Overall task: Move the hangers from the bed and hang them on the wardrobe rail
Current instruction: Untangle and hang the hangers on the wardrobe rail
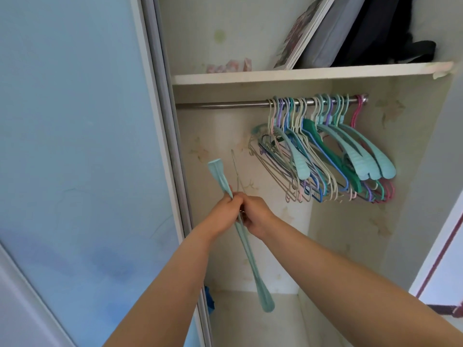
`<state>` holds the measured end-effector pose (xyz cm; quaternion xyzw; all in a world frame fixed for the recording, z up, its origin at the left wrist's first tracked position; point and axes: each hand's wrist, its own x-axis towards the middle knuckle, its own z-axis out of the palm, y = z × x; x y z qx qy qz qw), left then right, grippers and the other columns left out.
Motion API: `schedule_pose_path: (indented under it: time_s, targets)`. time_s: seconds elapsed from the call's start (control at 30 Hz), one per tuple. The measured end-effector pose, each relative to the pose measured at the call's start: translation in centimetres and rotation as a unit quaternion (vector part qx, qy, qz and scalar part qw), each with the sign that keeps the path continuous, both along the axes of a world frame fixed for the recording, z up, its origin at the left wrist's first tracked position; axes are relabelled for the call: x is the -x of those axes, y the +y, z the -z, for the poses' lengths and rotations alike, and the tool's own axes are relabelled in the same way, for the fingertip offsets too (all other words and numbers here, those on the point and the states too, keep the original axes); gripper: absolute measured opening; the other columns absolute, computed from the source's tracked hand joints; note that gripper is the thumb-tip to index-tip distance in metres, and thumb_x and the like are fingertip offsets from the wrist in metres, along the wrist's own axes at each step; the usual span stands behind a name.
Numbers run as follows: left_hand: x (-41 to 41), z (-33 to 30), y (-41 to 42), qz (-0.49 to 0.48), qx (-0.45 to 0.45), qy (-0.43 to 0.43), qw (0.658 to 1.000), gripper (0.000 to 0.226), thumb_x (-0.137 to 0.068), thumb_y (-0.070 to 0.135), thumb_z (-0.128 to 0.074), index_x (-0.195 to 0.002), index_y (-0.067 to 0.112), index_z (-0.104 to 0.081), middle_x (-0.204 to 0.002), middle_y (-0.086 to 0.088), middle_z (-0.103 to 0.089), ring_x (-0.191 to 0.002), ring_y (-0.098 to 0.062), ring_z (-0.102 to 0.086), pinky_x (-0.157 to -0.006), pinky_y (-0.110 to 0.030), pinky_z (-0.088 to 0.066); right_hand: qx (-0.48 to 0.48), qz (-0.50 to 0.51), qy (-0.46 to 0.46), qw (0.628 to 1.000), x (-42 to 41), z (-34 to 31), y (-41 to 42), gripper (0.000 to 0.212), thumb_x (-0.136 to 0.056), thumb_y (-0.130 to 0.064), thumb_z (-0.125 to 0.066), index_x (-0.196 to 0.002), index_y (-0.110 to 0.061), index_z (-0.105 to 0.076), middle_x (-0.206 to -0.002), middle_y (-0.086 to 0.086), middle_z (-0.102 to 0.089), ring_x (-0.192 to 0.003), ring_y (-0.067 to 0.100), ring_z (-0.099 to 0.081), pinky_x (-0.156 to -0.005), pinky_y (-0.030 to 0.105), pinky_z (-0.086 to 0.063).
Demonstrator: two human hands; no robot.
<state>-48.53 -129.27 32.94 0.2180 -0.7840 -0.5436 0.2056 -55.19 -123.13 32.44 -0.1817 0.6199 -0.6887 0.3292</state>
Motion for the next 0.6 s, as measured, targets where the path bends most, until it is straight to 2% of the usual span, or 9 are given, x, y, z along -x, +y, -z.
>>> schedule_pose_path:
  time_s: [0.07,0.13,0.17,0.2,0.27,0.3,0.37,0.47,0.6]
  targets:
    - [0.1,0.4,0.2,-0.006,-0.017,0.002,1.000,0.037,-0.100,0.023,-0.034,-0.134,0.013,-0.044,-0.112,0.008,-0.052,-0.107,-0.011,-0.048,-0.071,0.002,-0.037,-0.040,0.002,0.079,0.996,0.5,0.0,-0.1,0.026,-0.091,-0.019,-0.045,-0.084,-0.005,-0.066,-0.074,0.008,-0.058,-0.069,0.020,-0.051,-0.061,0.028,-0.041]
    - [0.1,0.7,0.2,-0.033,-0.023,0.012,0.999,0.049,-0.099,0.022,-0.034,-0.147,0.011,-0.030,-0.141,-0.004,-0.044,-0.127,-0.018,-0.043,-0.100,-0.018,-0.035,-0.073,0.004,0.162,0.984,1.3,-0.4,0.1,0.028,-0.094,-0.019,-0.037,-0.076,-0.011,-0.057,-0.075,0.006,-0.061,-0.077,0.023,-0.052,-0.075,0.035,-0.044]
    - [0.0,0.8,0.1,-0.049,-0.030,0.017,0.998,0.050,-0.099,0.021,-0.035,-0.148,0.012,-0.028,-0.144,-0.006,-0.043,-0.128,-0.021,-0.045,-0.106,-0.028,-0.035,-0.083,0.010,0.194,0.977,1.8,-0.7,0.3,0.028,-0.095,-0.019,-0.034,-0.075,-0.013,-0.052,-0.074,0.005,-0.061,-0.078,0.024,-0.052,-0.080,0.038,-0.045]
    - [0.0,0.9,-0.1,-0.066,-0.049,0.025,0.996,0.046,-0.099,0.021,-0.035,-0.144,0.014,-0.032,-0.139,-0.006,-0.049,-0.119,-0.021,-0.053,-0.104,-0.033,-0.040,-0.086,0.022,0.222,0.971,2.4,-1.1,0.4,0.027,-0.095,-0.019,-0.032,-0.074,-0.014,-0.049,-0.071,0.005,-0.060,-0.076,0.024,-0.053,-0.080,0.040,-0.046]
    - [0.0,0.8,-0.4,-0.090,-0.101,0.051,0.990,0.026,-0.101,0.020,-0.033,-0.123,0.016,-0.046,-0.112,-0.005,-0.061,-0.080,-0.015,-0.062,-0.077,-0.029,-0.051,-0.064,0.063,0.256,0.962,3.2,-1.8,0.7,0.025,-0.094,-0.018,-0.032,-0.073,-0.014,-0.046,-0.066,0.005,-0.057,-0.067,0.022,-0.051,-0.072,0.039,-0.046]
    - [-0.1,0.7,-0.6,-0.100,-0.115,0.060,0.986,0.020,-0.102,0.021,-0.033,-0.112,0.016,-0.049,-0.096,-0.004,-0.060,-0.062,-0.013,-0.057,-0.060,-0.025,-0.048,-0.045,0.086,0.270,0.958,3.5,-2.2,0.8,0.024,-0.093,-0.018,-0.033,-0.072,-0.014,-0.045,-0.064,0.004,-0.055,-0.065,0.022,-0.050,-0.069,0.039,-0.046]
    - [-0.1,0.6,-0.9,-0.111,-0.128,0.069,0.983,0.021,-0.103,0.027,-0.033,-0.100,0.015,-0.049,-0.073,-0.001,-0.047,-0.044,-0.010,-0.038,-0.041,-0.019,-0.034,-0.017,0.129,0.314,0.941,4.0,-3.1,0.9,0.026,-0.093,-0.017,-0.033,-0.069,-0.016,-0.044,-0.063,0.002,-0.053,-0.063,0.021,-0.049,-0.065,0.037,-0.045]
    - [-0.1,0.3,-1.1,-0.131,-0.123,0.093,0.979,0.031,-0.100,0.039,-0.038,-0.078,0.018,-0.043,-0.058,0.002,-0.035,-0.037,-0.008,-0.028,-0.036,-0.015,-0.023,0.005,0.142,0.328,0.934,5.0,-5.2,0.6,0.024,-0.096,-0.015,-0.031,-0.077,-0.011,-0.047,-0.062,0.002,-0.052,-0.054,0.015,-0.048,-0.055,0.029,-0.040]
    - [-0.3,-0.6,-0.8,-0.132,-0.111,0.145,0.974,0.047,-0.092,0.060,-0.041,-0.067,0.022,-0.031,-0.044,0.012,-0.030,-0.034,-0.006,-0.026,-0.037,-0.017,-0.023,-0.073,0.091,0.209,0.971,8.0,-7.1,0.6,0.032,-0.097,-0.013,-0.033,-0.113,0.003,-0.057,-0.069,0.005,-0.059,-0.056,0.014,-0.054,-0.051,0.020,-0.043]
